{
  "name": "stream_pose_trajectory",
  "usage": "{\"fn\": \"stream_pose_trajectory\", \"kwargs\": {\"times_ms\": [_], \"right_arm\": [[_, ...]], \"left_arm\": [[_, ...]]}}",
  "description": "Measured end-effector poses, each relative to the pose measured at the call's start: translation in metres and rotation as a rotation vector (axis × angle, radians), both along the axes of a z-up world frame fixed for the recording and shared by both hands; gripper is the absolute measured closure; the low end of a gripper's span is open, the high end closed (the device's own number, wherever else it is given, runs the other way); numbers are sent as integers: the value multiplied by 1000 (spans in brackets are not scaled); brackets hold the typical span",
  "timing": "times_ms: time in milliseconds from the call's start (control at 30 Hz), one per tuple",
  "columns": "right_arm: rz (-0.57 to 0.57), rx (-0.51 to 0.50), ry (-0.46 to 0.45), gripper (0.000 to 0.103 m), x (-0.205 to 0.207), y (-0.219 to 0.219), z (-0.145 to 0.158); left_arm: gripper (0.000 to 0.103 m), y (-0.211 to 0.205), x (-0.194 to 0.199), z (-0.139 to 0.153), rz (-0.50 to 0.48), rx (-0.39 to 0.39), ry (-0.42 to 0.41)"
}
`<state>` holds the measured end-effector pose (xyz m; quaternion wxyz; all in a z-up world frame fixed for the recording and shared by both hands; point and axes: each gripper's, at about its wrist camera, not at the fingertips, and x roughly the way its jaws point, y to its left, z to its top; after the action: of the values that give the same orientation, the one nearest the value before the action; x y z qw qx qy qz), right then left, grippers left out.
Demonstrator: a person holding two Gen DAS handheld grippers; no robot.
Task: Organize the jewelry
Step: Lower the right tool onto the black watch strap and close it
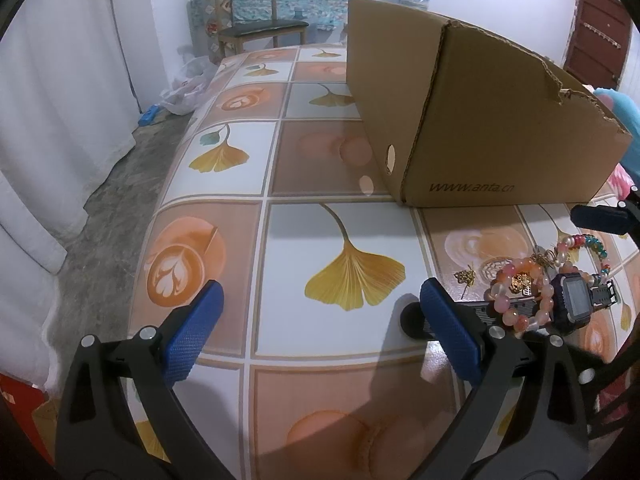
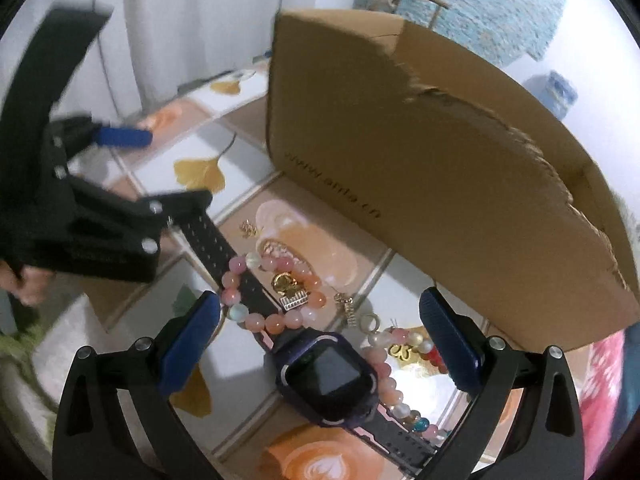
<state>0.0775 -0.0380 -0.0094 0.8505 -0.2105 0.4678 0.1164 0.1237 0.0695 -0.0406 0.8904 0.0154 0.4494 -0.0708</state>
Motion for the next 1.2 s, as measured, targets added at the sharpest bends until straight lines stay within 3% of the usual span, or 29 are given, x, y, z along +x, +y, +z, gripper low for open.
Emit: {"fn": "stream_pose_trajectory", "kwargs": {"times_ms": [433, 633, 867, 1067, 1133, 1200], "right_arm": [[-147, 28, -37, 6, 23, -19, 10], [-204, -60, -84, 6, 34, -24, 4], [-219, -59, -137, 6, 29, -31, 14], [-281, 147, -124, 6, 0, -65, 40], [-290, 271, -64, 22, -10, -78, 40], [-281, 398, 12, 29, -14, -88, 37]], "left_arm": [[7, -1, 1, 0, -9, -1, -2], [7, -1, 2, -1, -13, -3, -3], [7, -2, -1, 0, -15, -4, -21], [7, -3, -1, 1, -11, 0, -20], [7, -4, -2, 3, -10, 2, -15], [7, -4, -2, 4, -6, 8, -9]]}}
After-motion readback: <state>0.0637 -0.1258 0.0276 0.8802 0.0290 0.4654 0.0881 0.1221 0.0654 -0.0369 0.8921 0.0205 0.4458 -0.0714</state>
